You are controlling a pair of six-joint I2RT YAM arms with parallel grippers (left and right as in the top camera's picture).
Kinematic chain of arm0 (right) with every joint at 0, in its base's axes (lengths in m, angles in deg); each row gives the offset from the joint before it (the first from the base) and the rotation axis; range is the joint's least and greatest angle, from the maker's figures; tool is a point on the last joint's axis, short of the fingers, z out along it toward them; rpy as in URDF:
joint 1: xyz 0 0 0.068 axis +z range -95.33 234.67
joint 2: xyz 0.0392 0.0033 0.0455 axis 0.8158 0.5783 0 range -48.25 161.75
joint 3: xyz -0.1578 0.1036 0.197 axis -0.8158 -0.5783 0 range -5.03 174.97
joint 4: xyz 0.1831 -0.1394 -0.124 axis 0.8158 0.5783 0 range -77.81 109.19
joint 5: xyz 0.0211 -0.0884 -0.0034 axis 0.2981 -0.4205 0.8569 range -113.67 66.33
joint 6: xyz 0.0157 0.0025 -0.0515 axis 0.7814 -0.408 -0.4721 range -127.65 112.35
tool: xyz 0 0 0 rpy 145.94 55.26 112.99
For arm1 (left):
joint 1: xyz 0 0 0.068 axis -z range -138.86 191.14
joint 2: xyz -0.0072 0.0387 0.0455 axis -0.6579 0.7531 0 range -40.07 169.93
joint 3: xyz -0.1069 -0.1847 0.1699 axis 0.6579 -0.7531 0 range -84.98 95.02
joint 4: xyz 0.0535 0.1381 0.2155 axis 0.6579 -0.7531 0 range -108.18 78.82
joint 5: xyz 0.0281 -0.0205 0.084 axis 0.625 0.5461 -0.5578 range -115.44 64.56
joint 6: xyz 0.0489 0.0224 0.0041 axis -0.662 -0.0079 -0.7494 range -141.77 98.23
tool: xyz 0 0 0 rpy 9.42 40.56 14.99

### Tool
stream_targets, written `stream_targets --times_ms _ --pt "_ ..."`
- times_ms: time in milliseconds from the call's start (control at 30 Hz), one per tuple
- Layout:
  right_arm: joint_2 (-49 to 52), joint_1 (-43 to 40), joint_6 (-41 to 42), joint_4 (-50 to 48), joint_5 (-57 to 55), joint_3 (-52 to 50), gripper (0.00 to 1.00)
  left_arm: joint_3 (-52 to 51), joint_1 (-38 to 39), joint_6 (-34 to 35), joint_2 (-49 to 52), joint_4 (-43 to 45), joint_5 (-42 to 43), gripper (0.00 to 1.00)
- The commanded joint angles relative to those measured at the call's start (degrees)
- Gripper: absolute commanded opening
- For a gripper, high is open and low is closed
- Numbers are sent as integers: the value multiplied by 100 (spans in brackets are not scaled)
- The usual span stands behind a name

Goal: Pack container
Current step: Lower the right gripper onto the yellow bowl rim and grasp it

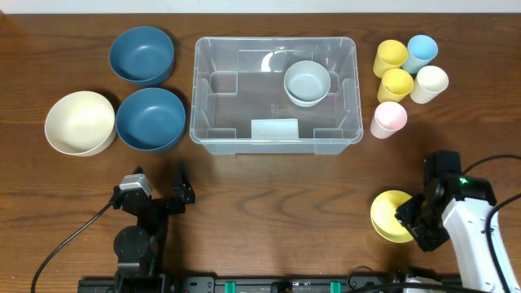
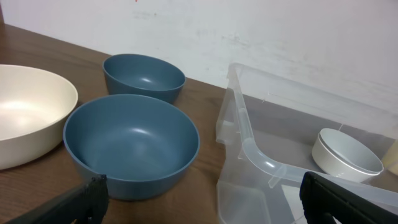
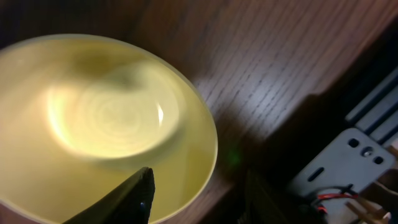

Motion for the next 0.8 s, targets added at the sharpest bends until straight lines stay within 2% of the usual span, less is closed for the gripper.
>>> stream_targets --times_ms 0,267,333,433,500,633,767 --pt "-13 -42 201 -192 20 -225 49 -101 -13 -90 -35 -210 -68 98" --pt "-13 -42 133 -833 13 -573 40 -101 -13 -90 -35 -210 -68 98" --pt "-13 -42 133 -986 13 -636 32 -101 -13 -90 -35 -210 -68 98" --pt "-13 -42 133 -1187 -35 -654 15 -101 -13 -90 -35 -210 -68 98" --pt "-13 -42 133 -1311 -72 -654 9 -101 -13 -90 -35 -210 -68 98" --pt "-7 -42 133 -1504 -111 -654 2 -101 -13 -90 -35 -210 -68 98" --pt "-2 -42 131 -1683 -170 -654 1 -101 -13 -90 -35 -210 -68 98"
